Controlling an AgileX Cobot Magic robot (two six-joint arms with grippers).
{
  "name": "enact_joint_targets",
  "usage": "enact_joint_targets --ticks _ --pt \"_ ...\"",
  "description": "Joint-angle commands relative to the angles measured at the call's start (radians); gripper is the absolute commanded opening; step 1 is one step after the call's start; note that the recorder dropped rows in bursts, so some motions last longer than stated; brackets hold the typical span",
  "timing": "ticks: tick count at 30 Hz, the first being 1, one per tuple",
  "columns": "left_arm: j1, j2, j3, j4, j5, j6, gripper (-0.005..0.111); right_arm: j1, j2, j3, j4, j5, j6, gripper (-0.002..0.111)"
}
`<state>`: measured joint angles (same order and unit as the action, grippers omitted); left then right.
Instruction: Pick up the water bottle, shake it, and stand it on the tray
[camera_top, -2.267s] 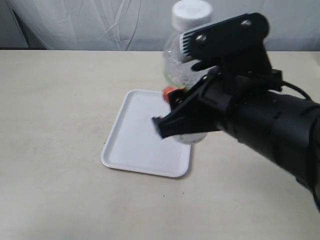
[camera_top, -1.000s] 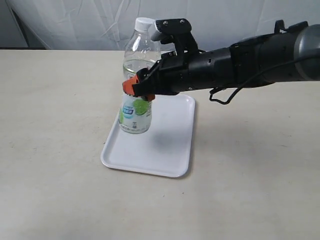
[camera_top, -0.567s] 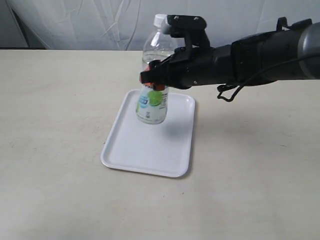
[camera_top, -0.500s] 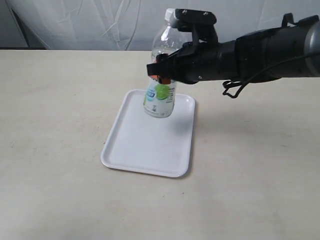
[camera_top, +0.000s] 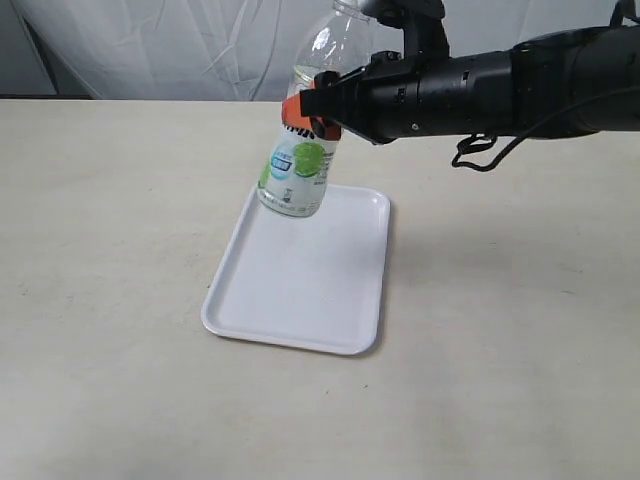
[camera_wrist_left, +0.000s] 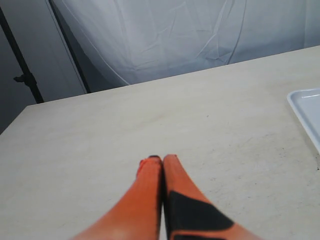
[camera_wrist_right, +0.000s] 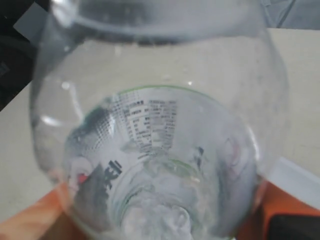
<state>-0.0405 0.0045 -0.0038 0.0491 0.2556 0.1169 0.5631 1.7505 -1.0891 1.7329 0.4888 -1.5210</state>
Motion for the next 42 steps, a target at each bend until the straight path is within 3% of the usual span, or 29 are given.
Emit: enact_joint_targets --ticks 1,8,16,25,29,36,38,42 --pt "0.000 -0.005 0.004 -0.002 -0.010 -0.003 0.000 -0.004 -0.013 -0.003 0.012 0.111 -0.139 -0.001" --pt "0.000 -0.005 0.004 -0.002 -0.010 -0.003 0.000 0.003 -0.038 0.038 0.012 0.193 -0.131 -0.001" --pt "0.000 -0.005 0.004 -0.002 -0.010 -0.003 0.000 0.165 -0.176 0.041 0.012 -0.074 -0.161 -0.001" --pt "0.000 -0.005 0.004 -0.002 -0.010 -0.003 0.000 0.236 -0.210 0.083 0.009 -0.082 -0.121 -0.001" --pt "0.000 -0.005 0.004 -0.002 -0.010 -0.003 0.000 0.237 -0.210 0.117 -0.188 -0.245 0.103 -0.001" --pt "0.000 -0.005 0.004 -0.002 -0.010 -0.003 0.000 0.294 -0.215 0.171 -0.720 -0.588 0.607 -0.001" --pt "0.000 -0.005 0.004 -0.002 -0.010 -0.003 0.000 0.294 -0.205 0.190 -0.953 -0.649 0.821 -0.001" --pt "0.000 -0.005 0.004 -0.002 -0.010 -0.003 0.000 0.266 -0.173 0.251 -1.624 -0.799 1.508 -0.001"
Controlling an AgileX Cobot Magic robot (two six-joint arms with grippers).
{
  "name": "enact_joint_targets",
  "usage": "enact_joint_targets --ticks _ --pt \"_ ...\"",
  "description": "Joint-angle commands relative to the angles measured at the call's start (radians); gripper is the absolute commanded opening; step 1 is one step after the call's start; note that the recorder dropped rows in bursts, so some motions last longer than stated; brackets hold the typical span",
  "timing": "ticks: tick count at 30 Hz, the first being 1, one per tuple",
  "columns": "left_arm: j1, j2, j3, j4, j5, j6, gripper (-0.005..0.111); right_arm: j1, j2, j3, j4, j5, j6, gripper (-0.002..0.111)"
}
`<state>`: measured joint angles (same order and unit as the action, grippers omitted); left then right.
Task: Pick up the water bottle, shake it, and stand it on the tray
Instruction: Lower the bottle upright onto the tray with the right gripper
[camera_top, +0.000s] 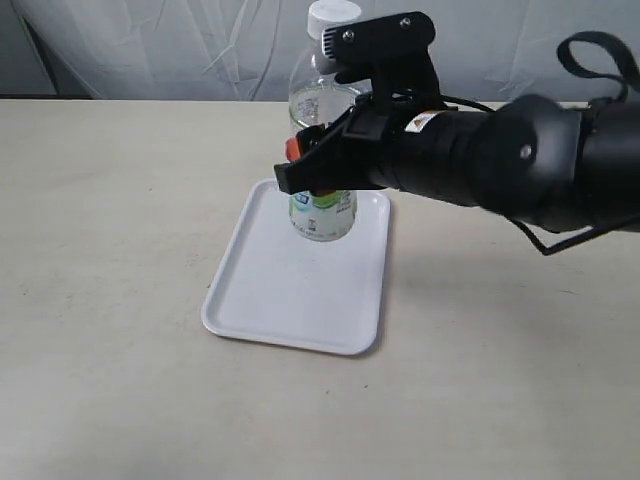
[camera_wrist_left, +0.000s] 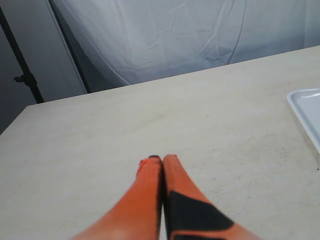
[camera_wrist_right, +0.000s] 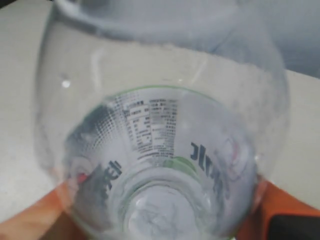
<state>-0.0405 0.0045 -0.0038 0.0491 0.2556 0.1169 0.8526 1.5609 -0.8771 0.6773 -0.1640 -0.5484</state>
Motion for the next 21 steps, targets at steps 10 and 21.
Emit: enact_joint_targets --ticks 10,21 --pt "0.000 -0.005 0.004 -0.002 -0.010 -0.003 0.000 -0.046 0.168 0.042 -1.005 -0.273 0.758 -0.001" --pt "0.000 -0.005 0.004 -0.002 -0.010 -0.003 0.000 -0.072 0.307 0.042 -0.959 -0.390 0.690 -0.001"
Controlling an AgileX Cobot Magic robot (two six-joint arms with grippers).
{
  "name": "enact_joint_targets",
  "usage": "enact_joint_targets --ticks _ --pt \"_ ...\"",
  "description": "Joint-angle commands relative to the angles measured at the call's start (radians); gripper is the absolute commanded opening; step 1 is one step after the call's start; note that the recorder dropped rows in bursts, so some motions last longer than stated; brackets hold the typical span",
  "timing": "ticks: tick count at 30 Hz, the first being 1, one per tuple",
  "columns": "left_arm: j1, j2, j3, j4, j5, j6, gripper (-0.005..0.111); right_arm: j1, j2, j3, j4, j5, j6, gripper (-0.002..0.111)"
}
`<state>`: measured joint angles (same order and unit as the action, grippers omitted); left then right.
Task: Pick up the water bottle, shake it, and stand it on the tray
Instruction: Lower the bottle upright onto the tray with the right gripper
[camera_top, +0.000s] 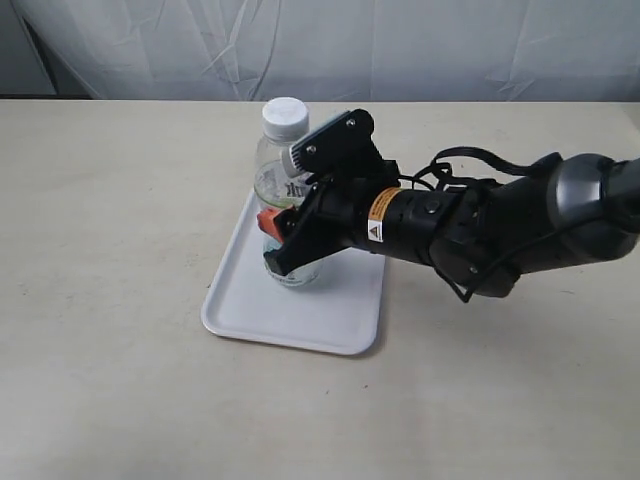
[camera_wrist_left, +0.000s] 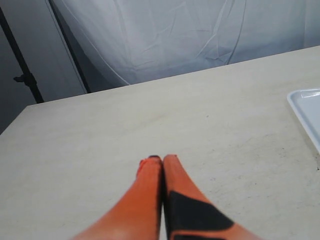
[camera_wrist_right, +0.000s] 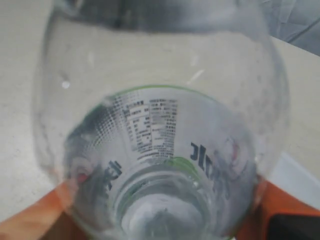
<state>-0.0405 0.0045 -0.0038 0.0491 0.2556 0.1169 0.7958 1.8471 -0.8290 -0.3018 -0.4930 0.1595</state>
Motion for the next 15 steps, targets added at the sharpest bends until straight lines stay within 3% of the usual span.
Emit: enact_joint_targets --ticks 1,7,8,10,12,15 --pt "0.000 -0.005 0.004 -0.002 -0.010 -0.003 0.000 -0.016 0.027 -0.006 0.018 -0.061 -0.018 -0.001" --pt "0.000 -0.005 0.004 -0.002 -0.010 -0.003 0.000 -0.016 0.031 -0.006 0.026 -0.021 0.000 -0.001" --pt "0.000 -0.005 0.004 -0.002 -0.010 -0.003 0.000 -0.016 0.031 -0.006 0.018 -0.014 0.000 0.005" --pt "0.000 -0.005 0.004 -0.002 -0.010 -0.003 0.000 -0.016 0.031 -0.006 0.016 -0.008 0.015 0.025" --pt "0.000 -0.005 0.004 -0.002 -0.010 -0.003 0.000 -0.016 0.031 -0.006 0.016 0.000 0.024 0.062" --pt "0.000 -0.005 0.004 -0.002 -0.010 -0.003 0.000 -0.016 0.031 -0.006 0.016 0.020 0.047 0.096"
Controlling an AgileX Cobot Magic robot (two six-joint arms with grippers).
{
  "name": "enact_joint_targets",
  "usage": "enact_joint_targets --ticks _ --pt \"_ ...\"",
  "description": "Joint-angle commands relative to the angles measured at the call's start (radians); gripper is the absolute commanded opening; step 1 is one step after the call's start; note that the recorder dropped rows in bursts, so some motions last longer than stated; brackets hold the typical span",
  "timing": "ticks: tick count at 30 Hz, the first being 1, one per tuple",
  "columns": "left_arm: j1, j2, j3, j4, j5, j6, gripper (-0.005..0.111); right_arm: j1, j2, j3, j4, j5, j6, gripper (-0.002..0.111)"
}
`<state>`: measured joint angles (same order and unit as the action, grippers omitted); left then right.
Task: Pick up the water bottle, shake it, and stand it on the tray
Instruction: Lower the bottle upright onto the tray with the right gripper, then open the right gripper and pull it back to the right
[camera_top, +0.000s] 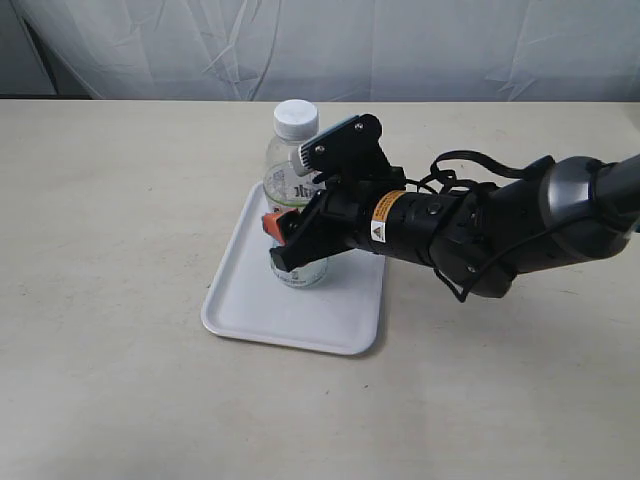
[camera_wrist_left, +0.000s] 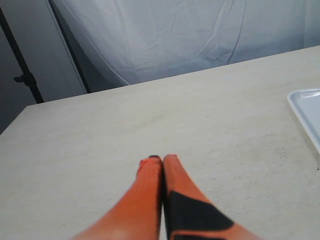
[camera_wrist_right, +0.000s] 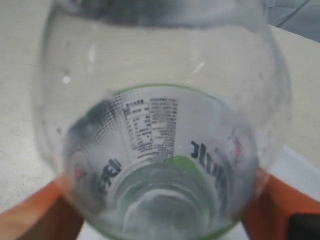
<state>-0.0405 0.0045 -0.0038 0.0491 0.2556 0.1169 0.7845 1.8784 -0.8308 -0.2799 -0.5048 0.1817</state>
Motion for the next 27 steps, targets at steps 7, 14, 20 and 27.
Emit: enact_joint_targets --ticks 7,14,20,27 --pt "0.000 -0.005 0.004 -0.002 -0.010 -0.003 0.000 -0.004 0.000 -0.002 -0.018 0.113 0.034 0.104" --pt "0.000 -0.005 0.004 -0.002 -0.010 -0.003 0.000 -0.004 -0.061 0.053 -0.028 0.101 0.062 0.104" --pt "0.000 -0.005 0.004 -0.002 -0.010 -0.003 0.000 -0.004 -0.209 0.177 -0.033 0.111 0.134 0.104" --pt "0.000 -0.005 0.004 -0.002 -0.010 -0.003 0.000 -0.004 -0.504 0.399 0.051 0.113 0.201 0.064"
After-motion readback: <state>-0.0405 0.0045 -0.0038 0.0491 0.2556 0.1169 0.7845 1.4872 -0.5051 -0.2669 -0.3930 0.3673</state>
